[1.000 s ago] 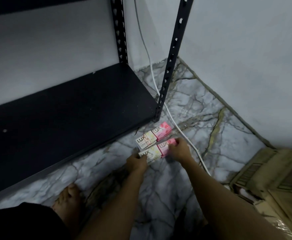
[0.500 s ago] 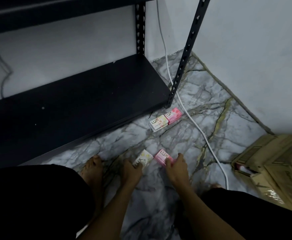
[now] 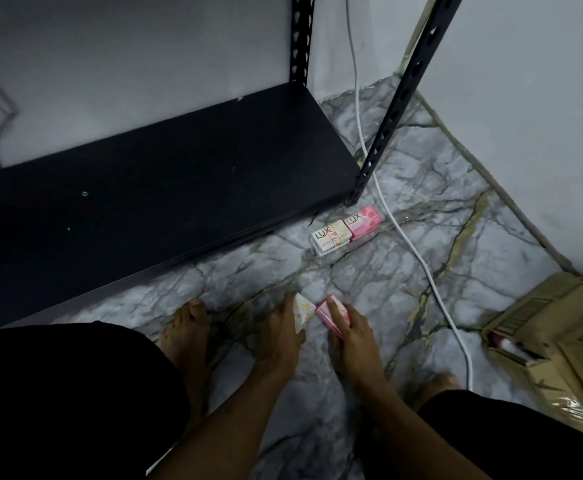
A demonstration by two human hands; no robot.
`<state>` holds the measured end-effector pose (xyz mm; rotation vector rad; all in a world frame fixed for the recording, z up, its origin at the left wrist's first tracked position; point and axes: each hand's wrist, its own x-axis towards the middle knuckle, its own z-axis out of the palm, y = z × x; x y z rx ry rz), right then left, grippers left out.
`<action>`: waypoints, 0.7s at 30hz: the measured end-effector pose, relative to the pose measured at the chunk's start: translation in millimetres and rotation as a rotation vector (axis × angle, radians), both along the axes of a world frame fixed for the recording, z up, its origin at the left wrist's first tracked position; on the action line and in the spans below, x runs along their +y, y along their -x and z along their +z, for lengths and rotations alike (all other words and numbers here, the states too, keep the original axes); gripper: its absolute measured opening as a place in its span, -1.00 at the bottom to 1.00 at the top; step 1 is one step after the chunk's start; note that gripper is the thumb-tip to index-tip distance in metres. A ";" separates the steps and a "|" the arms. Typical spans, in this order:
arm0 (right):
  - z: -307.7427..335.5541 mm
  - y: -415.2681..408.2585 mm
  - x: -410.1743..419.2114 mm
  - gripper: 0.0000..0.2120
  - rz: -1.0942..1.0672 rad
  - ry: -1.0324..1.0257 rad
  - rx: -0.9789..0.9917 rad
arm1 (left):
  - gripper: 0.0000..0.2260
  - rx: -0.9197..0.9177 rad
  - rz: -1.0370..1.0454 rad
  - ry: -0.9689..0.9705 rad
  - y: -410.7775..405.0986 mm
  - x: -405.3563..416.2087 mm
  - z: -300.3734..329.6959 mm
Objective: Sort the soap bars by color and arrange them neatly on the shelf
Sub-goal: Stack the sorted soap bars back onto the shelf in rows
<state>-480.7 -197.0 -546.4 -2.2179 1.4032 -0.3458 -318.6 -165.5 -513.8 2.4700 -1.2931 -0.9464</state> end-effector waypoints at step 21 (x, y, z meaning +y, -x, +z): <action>302.7 -75.0 -32.4 -0.69 -0.137 0.203 -0.642 | -0.38 0.038 0.003 0.668 -74.8 -7.6 315.5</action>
